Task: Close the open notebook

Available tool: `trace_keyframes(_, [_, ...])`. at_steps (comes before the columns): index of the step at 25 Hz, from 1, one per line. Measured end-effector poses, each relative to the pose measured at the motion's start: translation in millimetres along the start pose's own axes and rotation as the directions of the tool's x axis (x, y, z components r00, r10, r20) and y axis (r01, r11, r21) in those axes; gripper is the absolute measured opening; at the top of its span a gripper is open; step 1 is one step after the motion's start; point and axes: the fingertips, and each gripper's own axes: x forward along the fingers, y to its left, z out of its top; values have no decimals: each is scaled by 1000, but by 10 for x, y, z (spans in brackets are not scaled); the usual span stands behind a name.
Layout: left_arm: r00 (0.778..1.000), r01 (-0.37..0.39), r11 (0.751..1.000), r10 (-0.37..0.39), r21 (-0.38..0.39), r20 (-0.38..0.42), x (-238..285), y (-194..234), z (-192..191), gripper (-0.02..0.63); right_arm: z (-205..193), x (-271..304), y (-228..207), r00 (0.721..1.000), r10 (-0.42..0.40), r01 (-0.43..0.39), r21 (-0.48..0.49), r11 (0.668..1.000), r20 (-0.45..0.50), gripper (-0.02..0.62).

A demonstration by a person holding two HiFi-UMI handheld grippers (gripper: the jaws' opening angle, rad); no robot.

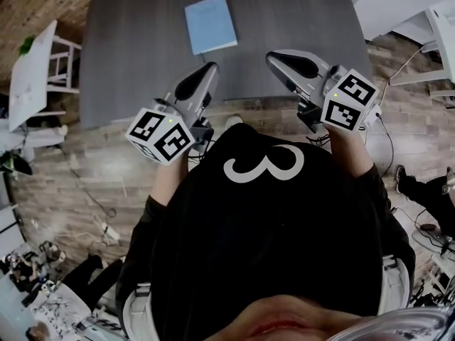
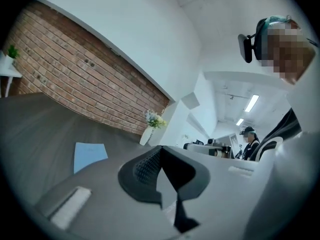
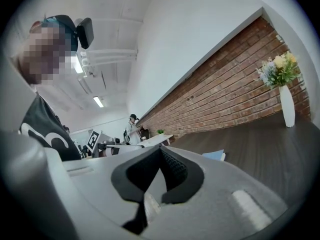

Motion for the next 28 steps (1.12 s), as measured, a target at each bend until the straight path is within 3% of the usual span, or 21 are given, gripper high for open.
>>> trace_keyframes(28, [999,-40,998,39,41,5,-45,-82,60,14,3,92,70,1000,28,-28,11,1000,-8,0])
